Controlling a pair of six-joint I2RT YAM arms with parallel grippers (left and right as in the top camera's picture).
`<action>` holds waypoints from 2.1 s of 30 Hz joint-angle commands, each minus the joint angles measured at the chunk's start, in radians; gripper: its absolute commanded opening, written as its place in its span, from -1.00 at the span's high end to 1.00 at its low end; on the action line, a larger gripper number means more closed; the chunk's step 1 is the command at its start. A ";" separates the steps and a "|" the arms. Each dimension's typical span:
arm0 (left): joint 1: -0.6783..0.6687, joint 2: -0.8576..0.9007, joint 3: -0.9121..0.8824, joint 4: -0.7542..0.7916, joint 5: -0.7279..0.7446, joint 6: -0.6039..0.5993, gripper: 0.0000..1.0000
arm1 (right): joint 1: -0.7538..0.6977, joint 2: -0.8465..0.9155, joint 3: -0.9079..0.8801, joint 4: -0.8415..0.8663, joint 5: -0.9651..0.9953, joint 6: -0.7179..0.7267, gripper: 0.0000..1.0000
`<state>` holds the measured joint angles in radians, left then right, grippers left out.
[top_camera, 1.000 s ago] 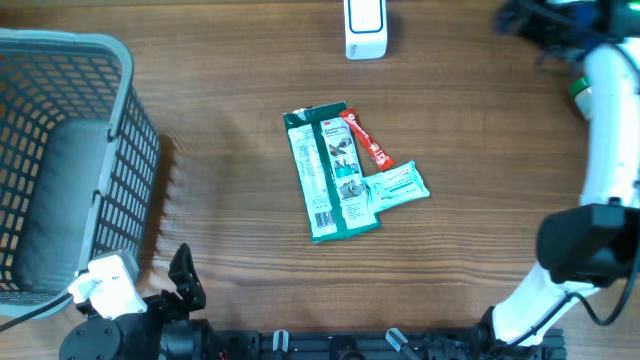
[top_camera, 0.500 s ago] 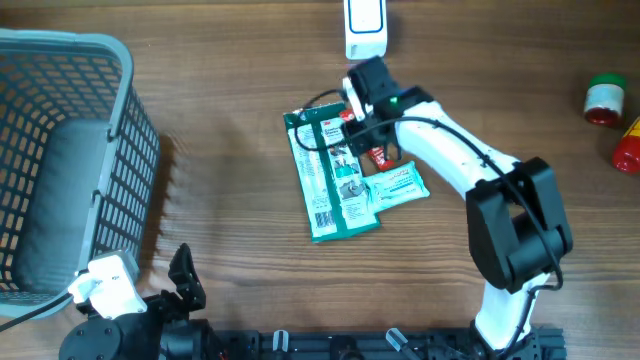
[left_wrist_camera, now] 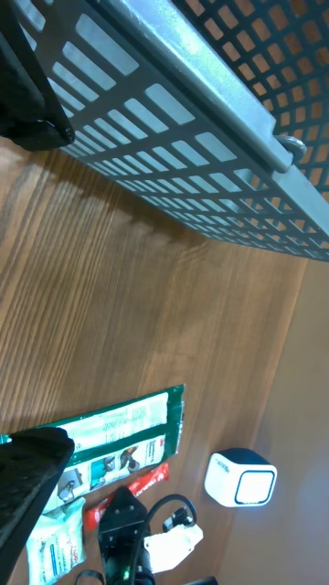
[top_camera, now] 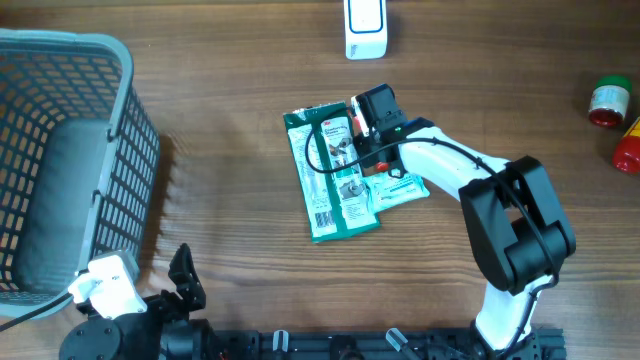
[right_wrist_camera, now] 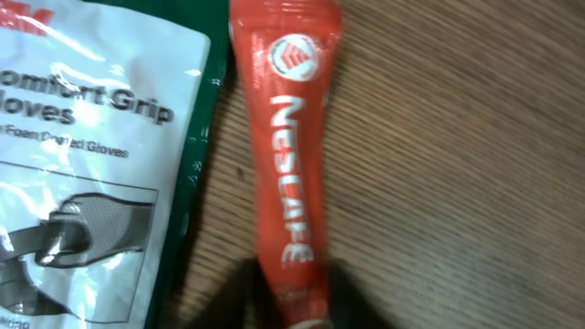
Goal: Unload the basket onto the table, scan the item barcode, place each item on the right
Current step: 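Reach the right gripper to the red Nescafe sachet and grasp it, then lift the sachet and hold it over the white scanner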
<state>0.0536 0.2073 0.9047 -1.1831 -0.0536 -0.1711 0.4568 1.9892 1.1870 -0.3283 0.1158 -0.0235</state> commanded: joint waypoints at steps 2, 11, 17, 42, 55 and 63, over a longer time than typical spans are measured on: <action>-0.004 -0.005 0.001 0.002 0.008 -0.005 -1.00 | -0.003 0.005 0.003 -0.060 -0.090 0.079 0.91; -0.004 -0.005 0.001 0.002 0.008 -0.005 -1.00 | -0.119 -0.224 0.256 -0.352 -0.968 0.102 0.91; -0.004 -0.005 0.001 0.002 0.008 -0.005 -1.00 | -0.153 -0.243 0.249 -0.391 -1.418 0.599 0.91; -0.004 -0.005 0.001 0.002 0.008 -0.005 -1.00 | -0.116 -0.243 0.249 -0.339 -0.720 0.311 0.92; -0.004 -0.005 0.001 0.002 0.008 -0.005 -1.00 | -0.059 -0.180 0.249 0.220 -0.306 0.041 0.92; -0.004 -0.005 0.001 0.002 0.008 -0.005 -1.00 | -0.082 0.069 0.396 0.512 -0.071 0.027 0.91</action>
<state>0.0536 0.2073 0.9047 -1.1839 -0.0536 -0.1711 0.3943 1.9244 1.4631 0.1555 -0.0711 0.0204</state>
